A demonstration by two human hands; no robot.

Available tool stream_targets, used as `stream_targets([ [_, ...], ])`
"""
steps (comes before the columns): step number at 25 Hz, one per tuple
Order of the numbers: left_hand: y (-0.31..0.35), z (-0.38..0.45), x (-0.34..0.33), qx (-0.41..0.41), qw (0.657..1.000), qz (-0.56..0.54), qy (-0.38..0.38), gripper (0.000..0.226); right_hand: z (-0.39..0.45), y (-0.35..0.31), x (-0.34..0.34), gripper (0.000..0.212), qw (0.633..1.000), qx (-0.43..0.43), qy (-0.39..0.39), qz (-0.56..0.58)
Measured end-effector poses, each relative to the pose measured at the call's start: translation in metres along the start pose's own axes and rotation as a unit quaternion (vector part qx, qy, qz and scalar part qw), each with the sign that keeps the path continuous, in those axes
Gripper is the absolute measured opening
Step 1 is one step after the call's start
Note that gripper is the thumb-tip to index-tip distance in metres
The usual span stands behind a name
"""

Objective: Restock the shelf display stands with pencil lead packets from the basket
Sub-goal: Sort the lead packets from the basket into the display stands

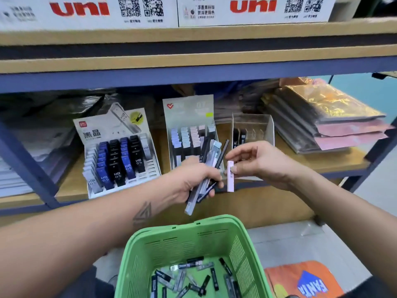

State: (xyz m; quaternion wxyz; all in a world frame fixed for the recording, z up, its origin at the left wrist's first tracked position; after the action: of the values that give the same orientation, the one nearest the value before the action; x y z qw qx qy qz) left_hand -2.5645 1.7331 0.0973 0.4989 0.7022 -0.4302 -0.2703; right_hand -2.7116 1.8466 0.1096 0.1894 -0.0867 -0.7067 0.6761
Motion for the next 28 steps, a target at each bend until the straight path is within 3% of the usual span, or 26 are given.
stream_targets([
  [3,0.025,0.015,-0.013,-0.019,1.0,0.013,0.01,0.033,0.002,-0.008,0.019,0.027,0.998,0.031,0.047,-0.015],
  [7,0.048,0.036,-0.023,-0.046,0.999,-0.009,0.023,0.023,0.009,-0.028,0.054,0.02,0.988,0.056,0.129,-0.056],
  [15,0.062,0.052,-0.047,-0.048,0.998,-0.026,-0.003,0.011,-0.006,-0.04,0.104,0.013,0.911,0.067,0.26,-0.312],
  [23,0.048,0.048,-0.043,-0.031,0.999,0.002,0.015,0.018,0.007,-0.015,0.093,0.01,0.865,0.025,0.248,-0.436],
  [28,0.052,0.046,-0.046,-0.034,0.999,0.0,0.004,0.021,0.011,-0.002,0.088,0.009,0.854,0.014,0.225,-0.468],
])
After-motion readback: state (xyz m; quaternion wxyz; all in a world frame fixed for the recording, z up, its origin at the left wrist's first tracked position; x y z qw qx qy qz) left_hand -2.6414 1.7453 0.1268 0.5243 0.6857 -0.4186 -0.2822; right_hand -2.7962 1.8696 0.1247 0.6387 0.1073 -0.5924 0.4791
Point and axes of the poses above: each hand's wrist, its own z-axis towards the middle knuckle, its own x-axis out of the back of the hand, y = z × x, the point moved 4 cm from there along z, towards the middle knuckle, and after that the axes turned 1 degree about z, right-handed, at the moved point
